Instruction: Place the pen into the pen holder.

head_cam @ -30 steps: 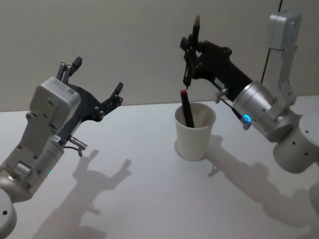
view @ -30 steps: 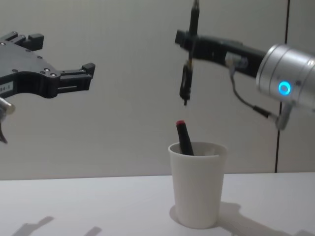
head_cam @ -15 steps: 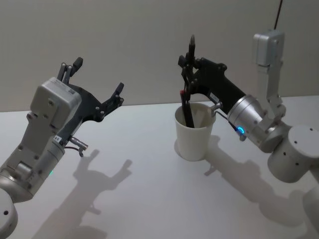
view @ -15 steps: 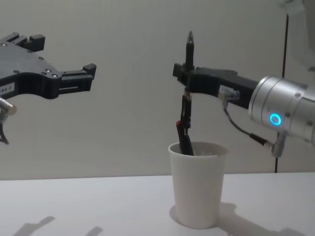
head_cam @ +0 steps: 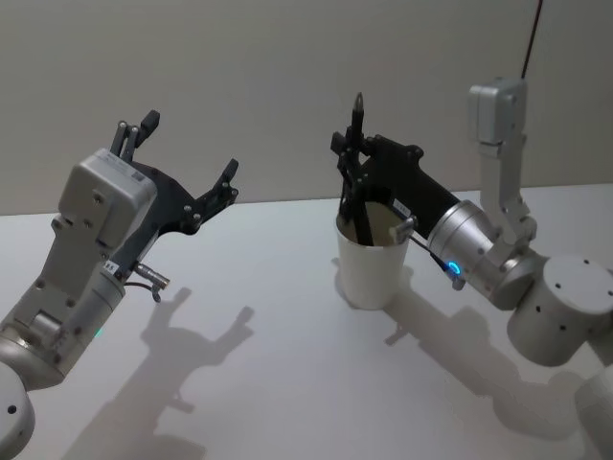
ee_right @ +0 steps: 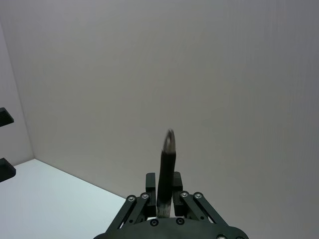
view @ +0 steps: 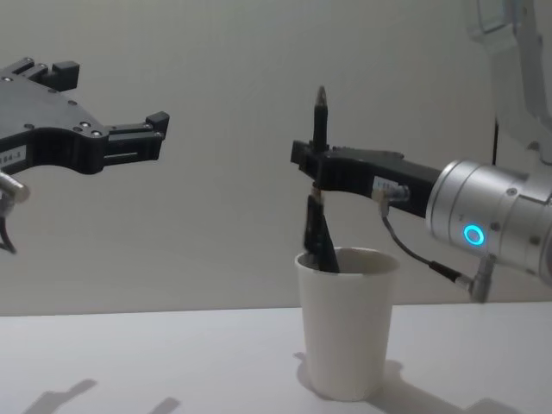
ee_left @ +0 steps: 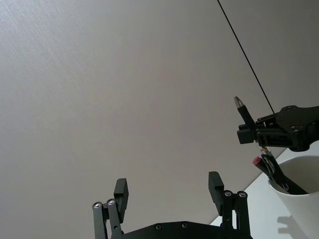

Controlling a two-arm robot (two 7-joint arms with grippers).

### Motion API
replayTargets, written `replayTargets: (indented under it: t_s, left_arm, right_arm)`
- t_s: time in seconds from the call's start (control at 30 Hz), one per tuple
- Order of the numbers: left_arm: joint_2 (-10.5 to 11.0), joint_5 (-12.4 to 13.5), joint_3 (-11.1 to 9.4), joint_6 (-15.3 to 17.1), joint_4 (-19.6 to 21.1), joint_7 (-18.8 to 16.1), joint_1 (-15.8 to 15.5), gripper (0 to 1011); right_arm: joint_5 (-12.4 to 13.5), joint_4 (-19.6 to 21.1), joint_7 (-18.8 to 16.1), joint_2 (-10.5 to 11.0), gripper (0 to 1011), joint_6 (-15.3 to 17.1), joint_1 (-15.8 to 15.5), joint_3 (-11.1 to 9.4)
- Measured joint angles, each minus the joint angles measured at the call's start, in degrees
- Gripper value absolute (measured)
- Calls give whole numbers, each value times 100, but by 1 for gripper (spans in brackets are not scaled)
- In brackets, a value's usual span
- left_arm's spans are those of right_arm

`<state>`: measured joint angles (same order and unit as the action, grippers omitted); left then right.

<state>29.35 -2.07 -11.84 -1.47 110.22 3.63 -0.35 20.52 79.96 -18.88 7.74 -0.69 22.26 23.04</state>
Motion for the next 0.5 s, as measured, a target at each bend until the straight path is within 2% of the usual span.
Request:
replayTargets:
  t_s: [0.03,0.2,0.5]
  left_arm:
    - [-1,0,0,0,0,0,0,1001]
    - [-2,0,0,0,0,0,0,1001]
    - [-2,0,0,0,0,0,0,1001]
  right_arm:
    - [3,0,0,-1,160,5,-3,2]
    - [15,0,-3,-3,302,43,-19,13]
    - [32,0,-7,-7,607,82,-38,28]
